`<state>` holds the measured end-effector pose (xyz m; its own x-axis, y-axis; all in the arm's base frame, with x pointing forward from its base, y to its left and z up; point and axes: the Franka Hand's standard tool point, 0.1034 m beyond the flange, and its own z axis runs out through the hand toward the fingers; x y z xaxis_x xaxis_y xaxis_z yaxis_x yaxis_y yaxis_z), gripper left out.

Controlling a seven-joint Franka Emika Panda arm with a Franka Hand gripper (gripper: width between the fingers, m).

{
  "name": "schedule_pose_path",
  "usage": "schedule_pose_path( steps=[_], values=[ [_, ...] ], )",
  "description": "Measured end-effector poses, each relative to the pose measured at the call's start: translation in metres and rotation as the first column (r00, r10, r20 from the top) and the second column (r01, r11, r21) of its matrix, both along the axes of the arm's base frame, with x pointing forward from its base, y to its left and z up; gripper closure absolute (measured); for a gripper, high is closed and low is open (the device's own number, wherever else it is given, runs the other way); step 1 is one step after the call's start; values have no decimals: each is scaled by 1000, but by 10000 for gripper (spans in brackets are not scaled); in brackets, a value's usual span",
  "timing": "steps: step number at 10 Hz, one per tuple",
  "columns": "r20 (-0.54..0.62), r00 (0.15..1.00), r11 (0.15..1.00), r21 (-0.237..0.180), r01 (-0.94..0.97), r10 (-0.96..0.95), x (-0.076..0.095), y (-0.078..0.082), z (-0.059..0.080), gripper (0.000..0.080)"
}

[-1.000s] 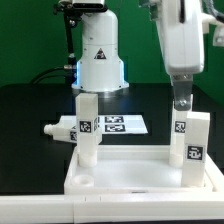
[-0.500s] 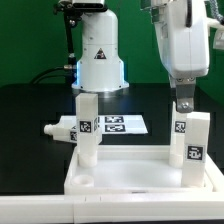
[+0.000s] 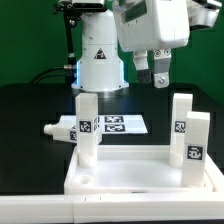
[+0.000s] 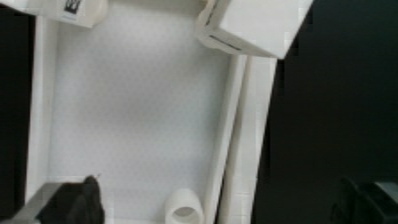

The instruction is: Assemble desk

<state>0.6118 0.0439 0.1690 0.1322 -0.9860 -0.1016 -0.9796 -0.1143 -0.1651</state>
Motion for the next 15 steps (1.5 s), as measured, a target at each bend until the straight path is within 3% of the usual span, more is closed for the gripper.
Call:
schedule_pose_path(
  steps=[2, 3, 5, 6, 10, 14, 15],
  values=[
    [0, 1000, 1000, 2, -1, 1, -3, -2, -1, 150],
    [9, 1000, 1000, 16, 11, -11, -17, -11, -1, 150],
    [-8, 999, 998, 53, 35, -34, -64, -38, 0, 150],
    [-10, 999, 997, 55, 45, -45, -71, -41, -1, 150],
    [-10, 999, 998, 51, 40, -40, -72, -40, -3, 150],
    [41, 998, 998, 22, -57, 56, -105, -58, -12, 150],
    [31, 998, 998, 23, -51, 50, -107, -56, -15, 150]
  ],
)
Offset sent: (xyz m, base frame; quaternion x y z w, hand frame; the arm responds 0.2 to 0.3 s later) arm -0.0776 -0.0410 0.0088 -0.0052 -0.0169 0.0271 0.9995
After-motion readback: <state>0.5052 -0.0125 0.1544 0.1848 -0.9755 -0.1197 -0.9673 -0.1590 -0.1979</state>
